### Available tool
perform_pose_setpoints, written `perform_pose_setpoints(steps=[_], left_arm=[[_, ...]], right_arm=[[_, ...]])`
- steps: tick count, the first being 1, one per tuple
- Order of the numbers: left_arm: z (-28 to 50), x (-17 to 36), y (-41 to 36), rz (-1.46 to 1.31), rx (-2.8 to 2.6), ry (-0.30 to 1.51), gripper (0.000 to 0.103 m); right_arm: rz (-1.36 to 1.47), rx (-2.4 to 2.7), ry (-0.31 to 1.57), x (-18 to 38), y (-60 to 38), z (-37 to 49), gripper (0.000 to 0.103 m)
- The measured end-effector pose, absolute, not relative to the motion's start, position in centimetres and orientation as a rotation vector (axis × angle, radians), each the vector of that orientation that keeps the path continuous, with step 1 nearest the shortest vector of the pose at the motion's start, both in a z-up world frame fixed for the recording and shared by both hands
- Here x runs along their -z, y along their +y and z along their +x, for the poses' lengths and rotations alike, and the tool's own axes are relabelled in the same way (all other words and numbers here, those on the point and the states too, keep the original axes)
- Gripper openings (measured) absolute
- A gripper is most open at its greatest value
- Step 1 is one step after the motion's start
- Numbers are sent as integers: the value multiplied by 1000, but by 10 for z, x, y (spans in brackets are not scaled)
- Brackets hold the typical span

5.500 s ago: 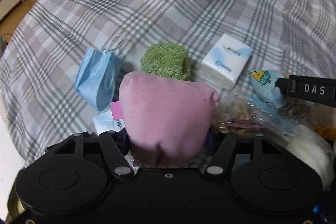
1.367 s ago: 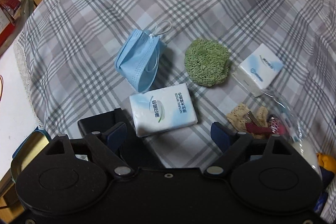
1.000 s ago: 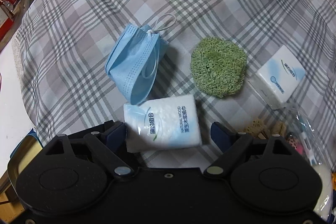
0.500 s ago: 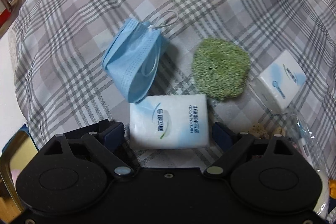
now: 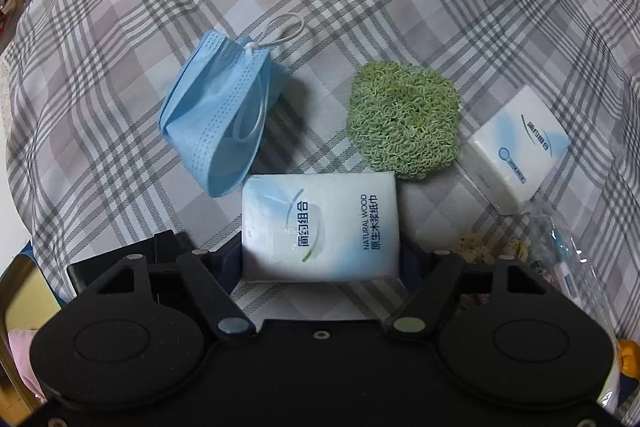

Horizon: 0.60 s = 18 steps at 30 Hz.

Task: Organize soft objects
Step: 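Grasp the white tissue pack with the left tool while the right grasps the yellow-navy cloth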

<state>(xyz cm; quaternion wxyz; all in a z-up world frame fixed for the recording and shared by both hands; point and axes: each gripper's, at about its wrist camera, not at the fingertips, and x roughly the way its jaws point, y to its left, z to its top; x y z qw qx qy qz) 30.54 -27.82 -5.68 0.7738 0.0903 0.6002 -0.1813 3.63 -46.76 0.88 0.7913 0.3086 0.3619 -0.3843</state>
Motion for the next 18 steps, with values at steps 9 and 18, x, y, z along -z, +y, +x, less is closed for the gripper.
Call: perform_pose_setpoints(steps=[9, 18], left_arm=[[277, 25, -287, 223, 460, 1248, 69], [234, -24, -251, 232, 566, 1181, 69]], right_arm=[[523, 717, 876, 3, -443, 64, 99], [530, 735, 973, 27, -449, 74, 81]])
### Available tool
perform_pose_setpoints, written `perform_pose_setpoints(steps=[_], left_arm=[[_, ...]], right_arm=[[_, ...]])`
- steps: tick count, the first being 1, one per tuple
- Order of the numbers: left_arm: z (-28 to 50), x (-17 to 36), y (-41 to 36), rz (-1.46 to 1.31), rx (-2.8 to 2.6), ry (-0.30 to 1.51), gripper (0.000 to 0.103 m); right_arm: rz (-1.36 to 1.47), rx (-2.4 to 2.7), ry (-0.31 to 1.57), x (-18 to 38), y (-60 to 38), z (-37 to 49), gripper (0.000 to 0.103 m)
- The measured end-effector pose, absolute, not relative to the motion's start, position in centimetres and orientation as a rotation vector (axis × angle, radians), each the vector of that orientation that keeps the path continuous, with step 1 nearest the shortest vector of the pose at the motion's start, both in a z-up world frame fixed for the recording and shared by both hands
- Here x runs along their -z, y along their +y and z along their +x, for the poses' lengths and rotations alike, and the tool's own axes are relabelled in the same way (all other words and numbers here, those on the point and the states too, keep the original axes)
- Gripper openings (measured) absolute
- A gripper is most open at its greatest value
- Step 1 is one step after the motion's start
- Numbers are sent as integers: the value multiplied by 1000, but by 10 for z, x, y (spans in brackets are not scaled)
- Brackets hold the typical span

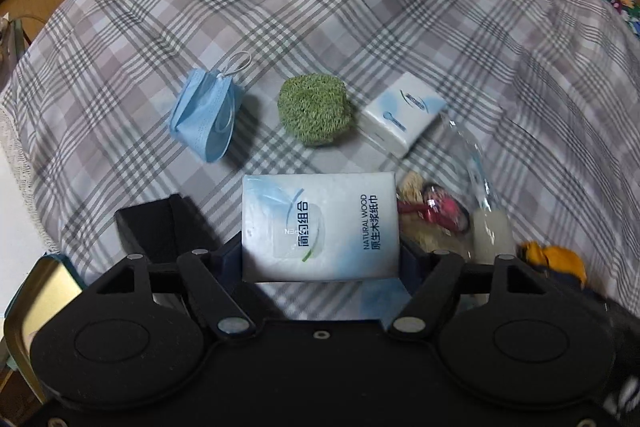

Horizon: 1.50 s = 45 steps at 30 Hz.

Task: Organize soft objects
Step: 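Drop the tissue pack into the tray with the left tool while the right drops the cloth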

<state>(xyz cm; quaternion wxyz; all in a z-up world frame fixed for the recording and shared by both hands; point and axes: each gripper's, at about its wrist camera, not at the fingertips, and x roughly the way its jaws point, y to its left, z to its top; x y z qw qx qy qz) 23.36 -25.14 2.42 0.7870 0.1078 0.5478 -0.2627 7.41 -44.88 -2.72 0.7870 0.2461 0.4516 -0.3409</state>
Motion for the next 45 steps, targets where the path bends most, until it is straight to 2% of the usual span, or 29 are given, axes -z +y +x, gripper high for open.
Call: perform_pose_setpoints(steps=[3, 13, 24, 31, 45], left_arm=[[218, -34, -228, 231, 594, 1180, 69], [192, -19, -122, 232, 517, 1251, 69], [209, 30, 3, 119, 236, 1331, 69], [225, 34, 41, 59, 174, 1266, 69], [228, 38, 51, 42, 162, 1214, 69]], right_arm=[[563, 729, 932, 23, -452, 68, 75], [696, 748, 620, -5, -464, 33, 75], [373, 574, 404, -39, -387, 36, 75], [297, 469, 419, -49, -345, 35, 75], [247, 182, 582, -88, -252, 73, 75]])
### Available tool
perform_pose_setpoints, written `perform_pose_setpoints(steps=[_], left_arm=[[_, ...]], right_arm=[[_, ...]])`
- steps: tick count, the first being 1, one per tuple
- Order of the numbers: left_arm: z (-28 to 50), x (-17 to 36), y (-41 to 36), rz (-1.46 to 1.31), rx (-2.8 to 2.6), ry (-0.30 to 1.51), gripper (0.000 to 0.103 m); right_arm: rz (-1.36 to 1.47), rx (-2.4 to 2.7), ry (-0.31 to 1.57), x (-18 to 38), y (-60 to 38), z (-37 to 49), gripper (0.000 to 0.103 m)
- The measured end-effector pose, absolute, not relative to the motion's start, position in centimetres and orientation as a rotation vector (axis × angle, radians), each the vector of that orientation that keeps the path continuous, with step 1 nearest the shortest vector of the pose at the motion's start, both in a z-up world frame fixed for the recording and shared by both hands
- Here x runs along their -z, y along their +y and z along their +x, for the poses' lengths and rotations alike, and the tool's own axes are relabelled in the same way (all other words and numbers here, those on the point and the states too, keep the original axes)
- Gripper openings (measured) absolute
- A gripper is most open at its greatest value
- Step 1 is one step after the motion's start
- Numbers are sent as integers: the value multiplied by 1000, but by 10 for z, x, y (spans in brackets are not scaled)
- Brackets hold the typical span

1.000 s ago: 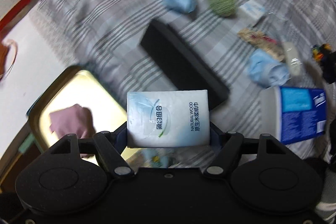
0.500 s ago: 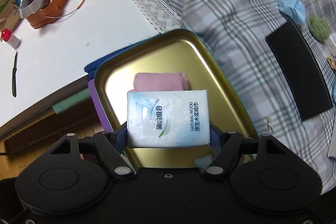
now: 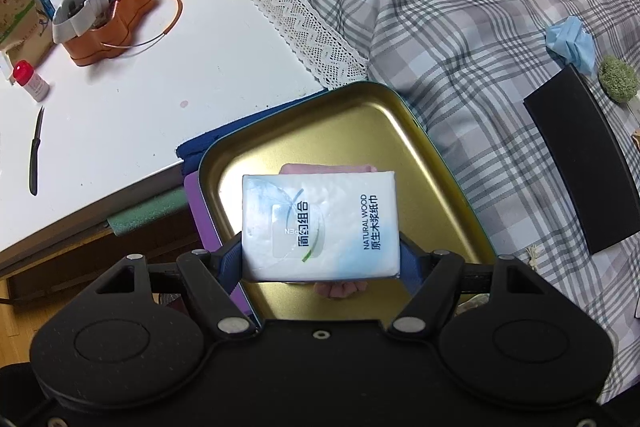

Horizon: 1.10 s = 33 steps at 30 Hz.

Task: Organize soft objects
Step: 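Drop the tissue pack into the tray with the left tool while the right drops the cloth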

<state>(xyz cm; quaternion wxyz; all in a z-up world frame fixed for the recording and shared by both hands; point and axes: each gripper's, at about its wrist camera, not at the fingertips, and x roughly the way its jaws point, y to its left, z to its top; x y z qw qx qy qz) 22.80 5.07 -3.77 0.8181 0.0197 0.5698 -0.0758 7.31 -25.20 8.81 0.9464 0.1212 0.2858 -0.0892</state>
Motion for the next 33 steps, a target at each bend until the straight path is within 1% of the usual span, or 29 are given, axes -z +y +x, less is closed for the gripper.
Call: perform_pose_setpoints(steps=[7, 12, 16, 24, 27, 33], left_arm=[[236, 42, 58, 2, 136, 1244, 69], [249, 40, 60, -30, 106, 1256, 69], [261, 31, 59, -36, 108, 1249, 69], [278, 29, 64, -50, 76, 1245, 70], [275, 27, 64, -54, 92, 1234, 76], [272, 29, 65, -47, 72, 1224, 76]], right_arm=[[168, -23, 777, -65, -173, 87, 75], [64, -113, 838, -42, -122, 84, 75], [45, -179, 897, -27, -95, 85, 75], [10, -216, 952, 0, -69, 97, 76], [13, -214, 968, 9, -68, 105, 76], [34, -209, 986, 17, -69, 113, 76]])
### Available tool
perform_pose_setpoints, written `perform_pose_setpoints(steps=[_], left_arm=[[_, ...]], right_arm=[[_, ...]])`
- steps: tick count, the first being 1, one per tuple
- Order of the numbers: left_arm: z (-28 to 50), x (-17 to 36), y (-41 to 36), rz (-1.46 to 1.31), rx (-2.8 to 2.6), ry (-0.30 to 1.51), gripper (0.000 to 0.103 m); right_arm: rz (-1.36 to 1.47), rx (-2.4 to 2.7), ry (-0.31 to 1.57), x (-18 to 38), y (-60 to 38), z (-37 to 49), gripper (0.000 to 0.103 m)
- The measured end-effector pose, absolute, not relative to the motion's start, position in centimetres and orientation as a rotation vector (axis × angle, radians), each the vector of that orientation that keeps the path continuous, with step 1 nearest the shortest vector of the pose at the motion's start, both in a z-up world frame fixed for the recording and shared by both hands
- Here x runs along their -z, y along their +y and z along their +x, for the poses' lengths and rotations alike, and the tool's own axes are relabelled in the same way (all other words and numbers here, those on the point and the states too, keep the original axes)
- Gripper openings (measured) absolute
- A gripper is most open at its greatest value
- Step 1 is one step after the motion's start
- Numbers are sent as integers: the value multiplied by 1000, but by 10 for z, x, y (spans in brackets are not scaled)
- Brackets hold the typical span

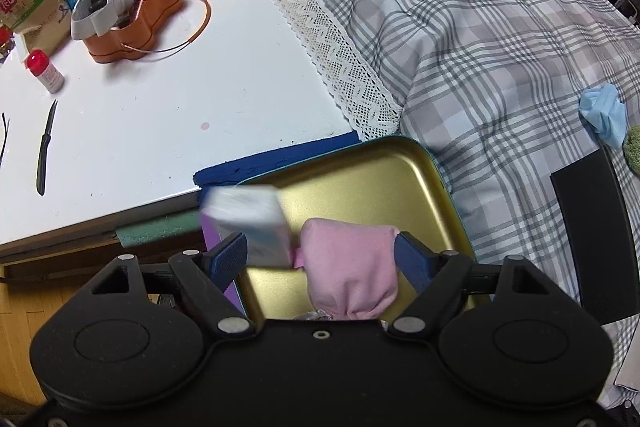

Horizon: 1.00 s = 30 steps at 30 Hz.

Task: Organize soft objects
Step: 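Drop the tissue pack into the tray with the left tool while the right drops the cloth, then grasp the bagged white sponge brush with the right tool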

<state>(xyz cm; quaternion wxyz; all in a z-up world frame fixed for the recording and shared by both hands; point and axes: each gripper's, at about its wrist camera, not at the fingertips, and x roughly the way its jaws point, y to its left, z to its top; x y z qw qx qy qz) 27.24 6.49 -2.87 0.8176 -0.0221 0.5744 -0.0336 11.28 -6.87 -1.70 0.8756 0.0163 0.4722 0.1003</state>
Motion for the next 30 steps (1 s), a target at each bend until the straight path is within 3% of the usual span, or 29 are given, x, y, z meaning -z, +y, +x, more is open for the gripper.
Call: perform_pose_setpoints(steps=[6, 30], left_arm=[[270, 34, 65, -42, 72, 1248, 76], [249, 34, 54, 63, 69, 1204, 76]], right_arm=[[34, -219, 951, 15, -62, 114, 82], [55, -152, 990, 23, -82, 103, 82]])
